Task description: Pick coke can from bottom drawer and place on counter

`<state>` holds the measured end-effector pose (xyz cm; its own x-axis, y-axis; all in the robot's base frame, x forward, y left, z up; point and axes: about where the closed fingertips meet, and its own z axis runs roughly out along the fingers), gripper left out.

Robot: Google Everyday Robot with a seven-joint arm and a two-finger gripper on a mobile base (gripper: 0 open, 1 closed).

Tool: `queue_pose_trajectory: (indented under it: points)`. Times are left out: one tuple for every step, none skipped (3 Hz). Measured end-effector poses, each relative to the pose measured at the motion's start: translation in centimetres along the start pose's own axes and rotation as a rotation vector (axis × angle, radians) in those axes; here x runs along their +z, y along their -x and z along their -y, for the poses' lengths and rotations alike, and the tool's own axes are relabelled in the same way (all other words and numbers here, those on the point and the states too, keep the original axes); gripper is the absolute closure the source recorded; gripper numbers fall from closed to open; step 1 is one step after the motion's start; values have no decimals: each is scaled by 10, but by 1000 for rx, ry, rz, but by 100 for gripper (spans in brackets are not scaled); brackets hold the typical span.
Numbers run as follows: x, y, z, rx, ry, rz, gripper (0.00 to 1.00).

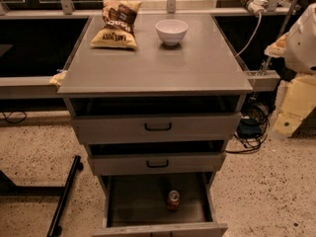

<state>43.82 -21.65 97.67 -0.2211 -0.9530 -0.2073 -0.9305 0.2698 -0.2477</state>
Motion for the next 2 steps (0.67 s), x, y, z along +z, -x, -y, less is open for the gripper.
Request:
queue_pose_trajectory:
  points:
    - [0, 0, 0, 0, 0, 0, 2]
    - [17, -3, -6, 11, 11, 18, 14]
